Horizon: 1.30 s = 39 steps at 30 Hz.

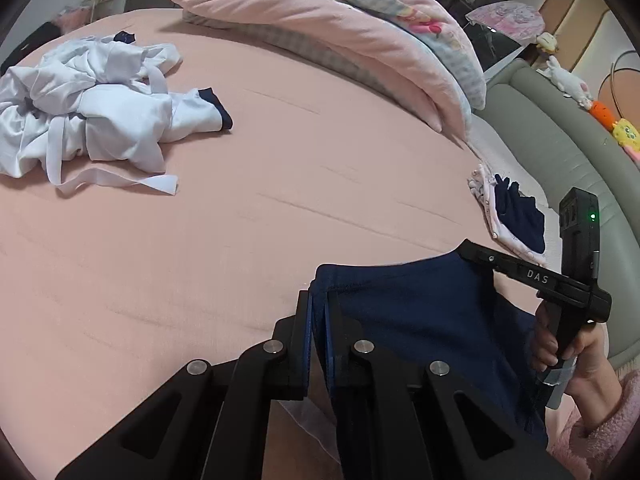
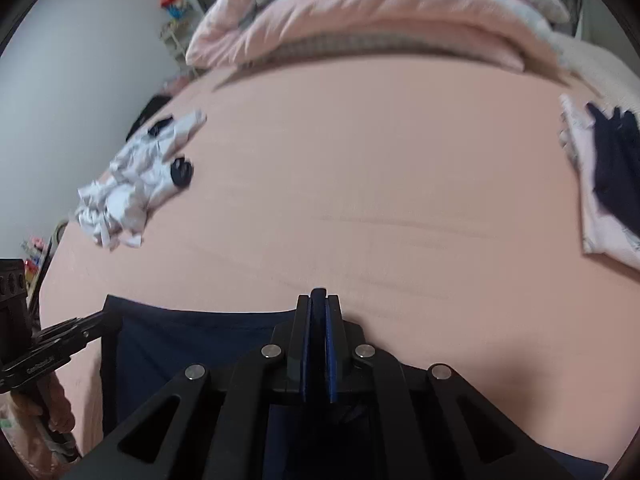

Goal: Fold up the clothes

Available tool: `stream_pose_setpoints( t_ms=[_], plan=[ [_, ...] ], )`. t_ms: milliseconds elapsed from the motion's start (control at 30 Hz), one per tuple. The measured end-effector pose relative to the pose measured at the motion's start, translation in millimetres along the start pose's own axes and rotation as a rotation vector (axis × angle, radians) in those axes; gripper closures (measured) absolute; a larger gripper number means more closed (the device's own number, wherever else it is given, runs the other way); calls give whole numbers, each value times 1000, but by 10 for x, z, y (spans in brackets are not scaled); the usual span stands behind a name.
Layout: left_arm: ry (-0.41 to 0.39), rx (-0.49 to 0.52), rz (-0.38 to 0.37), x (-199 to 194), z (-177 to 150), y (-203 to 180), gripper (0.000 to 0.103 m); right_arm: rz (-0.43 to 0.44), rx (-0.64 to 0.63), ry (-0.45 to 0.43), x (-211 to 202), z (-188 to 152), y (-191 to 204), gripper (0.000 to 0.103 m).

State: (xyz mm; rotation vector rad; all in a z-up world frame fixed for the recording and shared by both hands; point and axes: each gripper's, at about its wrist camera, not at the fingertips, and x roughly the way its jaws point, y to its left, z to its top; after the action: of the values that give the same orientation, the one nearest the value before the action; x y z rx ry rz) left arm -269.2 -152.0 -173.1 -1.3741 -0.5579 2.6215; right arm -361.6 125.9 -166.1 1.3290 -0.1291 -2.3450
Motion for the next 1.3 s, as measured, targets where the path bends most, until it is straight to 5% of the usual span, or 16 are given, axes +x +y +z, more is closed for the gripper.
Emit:
stream_pose_setpoints(
  t_ms=[67, 167, 333, 400, 500, 600, 700, 767, 833, 900, 933, 1067, 1300],
  plan=[
    [77, -23, 36, 173, -56, 73, 97, -22, 12, 25, 79, -6, -34, 98],
    [77, -37, 38, 184, -35, 70, 97, -20, 41, 80, 244, 20, -91, 96],
    [-66, 12, 141, -122, 55, -50, 94, 5, 84, 50, 13, 128, -61, 73],
    [-87, 57, 100, -182, 59, -146, 93, 1, 84, -3, -179, 128, 4, 71],
    [-13, 107, 38, -73, 19, -273, 93, -6, 31, 29, -295, 45, 252, 70],
    [110, 157, 109, 203, -97, -331, 94, -6, -57, 131, -165, -95, 459, 70],
    [87, 151, 136, 207, -91, -333, 93, -82, -132, 218, 159, -264, 548, 70],
    [58, 129, 134, 124, -40, -319, 93, -82, -123, 161, 162, -212, 545, 70],
    [96, 141, 104, 84, -53, -369, 83, -94, -105, 164, 125, -102, 584, 70],
    [121, 196, 65, 33, -132, -538, 48, -88, -121, 138, -66, -79, 696, 70],
    [120, 223, 53, -2, -181, -643, 44, -85, -125, 135, -154, -112, 742, 70],
    [171, 269, -32, 2, -357, -1010, 43, -85, -80, 185, -467, -504, 811, 70],
    [294, 437, 153, 28, -754, -1240, 44, -208, -55, 197, -1157, -1397, 607, 70]
  ],
)
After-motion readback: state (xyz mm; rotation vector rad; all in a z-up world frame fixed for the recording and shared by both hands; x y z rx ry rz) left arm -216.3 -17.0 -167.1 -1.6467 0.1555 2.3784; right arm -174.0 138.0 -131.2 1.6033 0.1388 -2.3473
